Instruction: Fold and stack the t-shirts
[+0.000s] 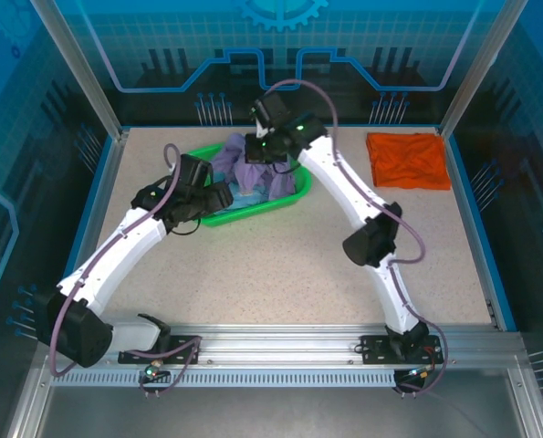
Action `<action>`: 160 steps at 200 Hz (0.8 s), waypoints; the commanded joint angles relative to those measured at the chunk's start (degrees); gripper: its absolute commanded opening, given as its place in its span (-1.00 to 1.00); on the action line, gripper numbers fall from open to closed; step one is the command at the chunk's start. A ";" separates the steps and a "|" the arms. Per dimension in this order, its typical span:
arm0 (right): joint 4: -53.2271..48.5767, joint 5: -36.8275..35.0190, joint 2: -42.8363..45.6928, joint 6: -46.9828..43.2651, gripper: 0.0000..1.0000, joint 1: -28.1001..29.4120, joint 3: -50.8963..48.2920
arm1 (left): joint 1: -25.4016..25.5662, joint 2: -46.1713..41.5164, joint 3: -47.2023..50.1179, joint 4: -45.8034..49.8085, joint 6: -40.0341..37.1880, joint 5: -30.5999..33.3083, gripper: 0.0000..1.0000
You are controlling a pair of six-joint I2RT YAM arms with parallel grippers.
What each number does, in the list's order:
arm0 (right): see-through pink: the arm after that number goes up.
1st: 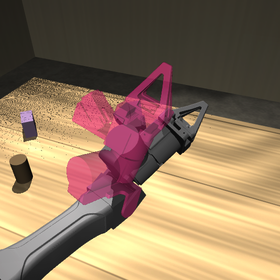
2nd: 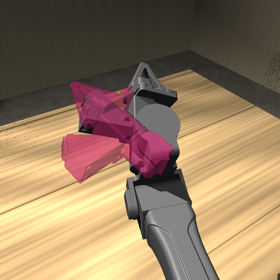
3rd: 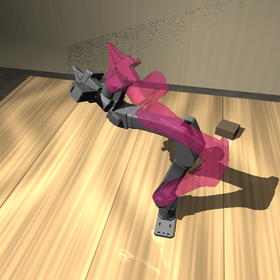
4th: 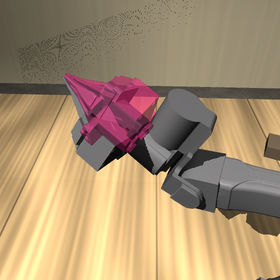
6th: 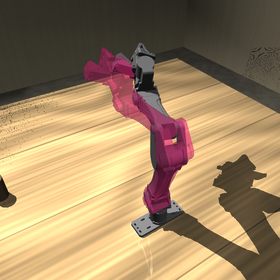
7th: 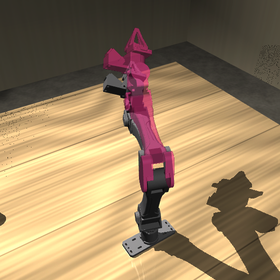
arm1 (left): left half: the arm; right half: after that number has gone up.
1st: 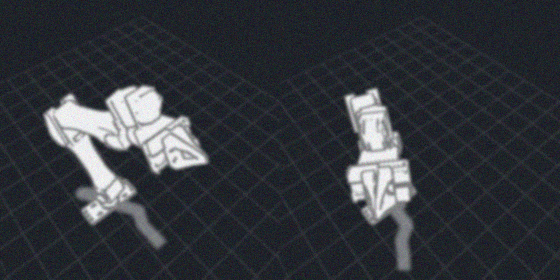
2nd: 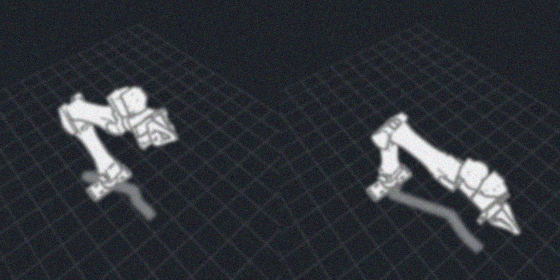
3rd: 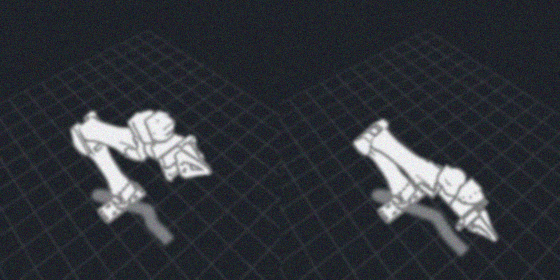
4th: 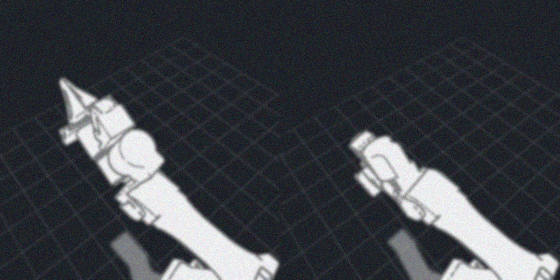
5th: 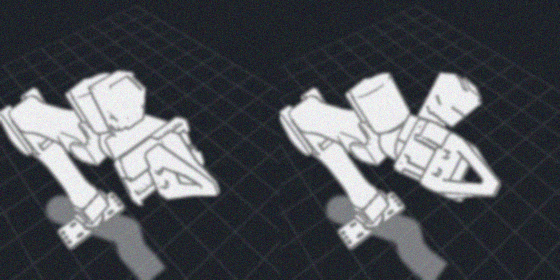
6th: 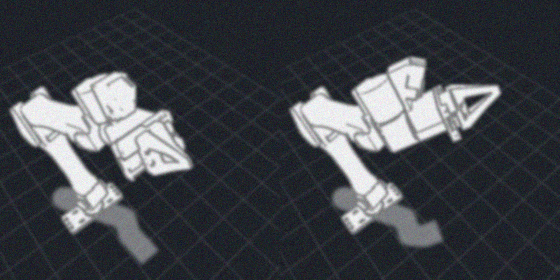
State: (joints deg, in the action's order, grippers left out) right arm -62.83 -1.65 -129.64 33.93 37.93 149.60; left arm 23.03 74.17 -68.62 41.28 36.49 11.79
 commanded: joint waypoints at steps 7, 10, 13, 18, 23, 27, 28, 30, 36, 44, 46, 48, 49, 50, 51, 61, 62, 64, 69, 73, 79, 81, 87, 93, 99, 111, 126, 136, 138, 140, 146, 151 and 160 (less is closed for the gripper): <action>0.78 -5.42 13.70 -3.25 -1.00 -1.95 -3.96 | 5.58 0.58 -2.53 -2.29 -4.22 -2.08 0.59; 0.78 -6.14 15.08 -3.24 -1.00 -2.22 -4.70 | 6.14 0.95 -2.58 -2.68 -4.23 -2.61 0.59; 0.84 -6.75 16.48 -3.19 -1.00 -2.58 -5.49 | 6.56 1.36 -2.58 -3.23 -4.09 -3.26 0.59; 1.01 -7.97 18.67 -3.21 -1.00 -3.12 -6.88 | 7.20 2.00 -2.55 -4.15 -3.71 -4.41 0.59; 1.11 -9.22 20.96 -3.18 -1.00 -3.67 -8.20 | 7.72 2.80 -2.45 -5.07 -2.90 -5.50 0.59; 1.25 -10.35 22.87 -3.25 -1.00 -4.22 -9.35 | 8.05 3.48 -2.40 -5.82 -2.20 -6.32 0.60; 1.32 -10.72 23.30 -3.30 -1.00 -4.42 -9.60 | 8.20 3.68 -2.40 -6.02 -1.98 -6.46 0.61; 1.37 -11.35 24.44 -3.29 -1.00 -4.62 -10.12 | 8.25 4.07 -2.40 -6.31 -1.54 -6.99 0.61; 1.65 -13.44 27.21 -3.30 -1.00 -5.36 -11.90 | 8.50 5.28 -2.38 -7.14 0.36 -8.18 0.61; 1.78 -16.24 31.02 -3.26 -1.00 -6.54 -13.87 | 8.70 6.82 -2.35 -8.40 2.89 -9.65 0.62; 1.86 -16.80 32.10 -3.26 -1.00 -6.90 -14.37 | 8.72 7.14 -2.30 -8.82 3.48 -10.11 0.62; 2.02 -17.24 32.93 -3.19 -1.00 -7.24 -14.89 | 8.77 7.53 -2.31 -9.17 4.29 -10.41 0.62; 2.10 -17.46 33.56 -3.18 -1.00 -7.42 -15.19 | 8.74 7.72 -2.22 -9.45 4.64 -10.62 0.62; 2.14 -17.71 34.05 -3.22 -1.00 -7.56 -15.38 | 8.81 7.86 -2.22 -9.67 4.91 -10.81 0.62; 2.25 -17.87 34.48 -3.24 -1.00 -7.72 -15.69 | 8.84 8.07 -2.22 -9.87 5.35 -10.95 0.62; 3.33 -19.29 39.27 -3.22 -1.00 -9.49 -18.29 | 8.88 9.61 -1.83 -12.10 9.06 -11.99 0.62; 3.46 -19.41 39.68 -3.24 -1.00 -9.60 -18.55 | 8.88 9.73 -1.76 -12.36 9.35 -12.03 0.62; 3.73 -19.77 40.69 -3.25 -1.00 -9.91 -19.17 | 8.88 10.06 -1.69 -12.82 10.15 -12.22 0.62; 4.47 -20.41 42.94 -3.43 -1.00 -10.42 -20.51 | 8.87 10.90 -1.48 -13.82 12.21 -12.70 0.63; 5.14 -21.18 44.71 -3.79 -1.00 -10.62 -21.63 | 8.87 11.75 -1.43 -14.64 13.68 -13.03 0.63; 6.20 -22.16 47.21 -4.54 -1.00 -10.86 -23.16 | 8.84 12.72 -1.42 -15.57 15.90 -13.88 0.64; 6.57 -22.49 47.97 -4.79 -1.00 -10.88 -23.62 | 8.91 13.12 -1.49 -15.89 16.66 -14.07 0.64; 7.36 -23.46 50.13 -5.44 -1.00 -10.87 -25.01 | 8.88 14.53 -1.81 -16.54 18.80 -14.84 0.64; 7.50 -24.37 51.93 -5.71 -1.00 -10.94 -25.90 | 8.88 15.95 -2.30 -17.01 21.20 -15.66 0.64; 7.29 -25.13 53.53 -5.89 -1.00 -11.03 -26.72 | 9.02 17.23 -2.62 -17.40 23.61 -16.42 0.64; 6.76 -26.21 56.13 -6.30 -1.00 -11.13 -28.92 | 9.44 19.78 -3.19 -18.38 28.91 -17.49 0.64; 5.38 -26.74 58.85 -5.96 -1.00 -11.45 -32.68 | 10.42 22.46 -4.06 -18.62 36.15 -17.46 0.64; 3.84 -27.24 60.37 -5.25 -1.00 -11.72 -34.89 | 11.09 24.14 -4.36 -19.95 41.27 -17.71 0.63; 3.72 -27.28 60.69 -5.14 -1.00 -11.71 -35.43 | 11.28 24.46 -4.45 -20.17 42.19 -17.64 0.63; 3.62 -27.34 61.17 -5.03 -1.00 -11.71 -35.89 | 11.52 24.77 -4.60 -20.29 43.05 -17.56 0.63; 3.72 -27.38 62.40 -4.86 -1.00 -11.73 -38.10 | 12.05 25.85 -5.47 -20.01 45.25 -16.95 0.62; 4.12 -27.40 63.60 -4.56 -1.00 -11.81 -40.15 | 12.49 26.81 -6.46 -19.57 46.60 -16.24 0.62; 4.54 -26.97 65.42 -3.52 -1.00 -11.93 -44.21 | 13.18 28.67 -8.18 -19.14 48.19 -14.90 0.64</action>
State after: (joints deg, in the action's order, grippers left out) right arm -58.94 -27.05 -66.24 29.34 26.85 112.81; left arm 34.06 99.63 -71.83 23.51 72.10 -3.49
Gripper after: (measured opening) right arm 0.047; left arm 0.813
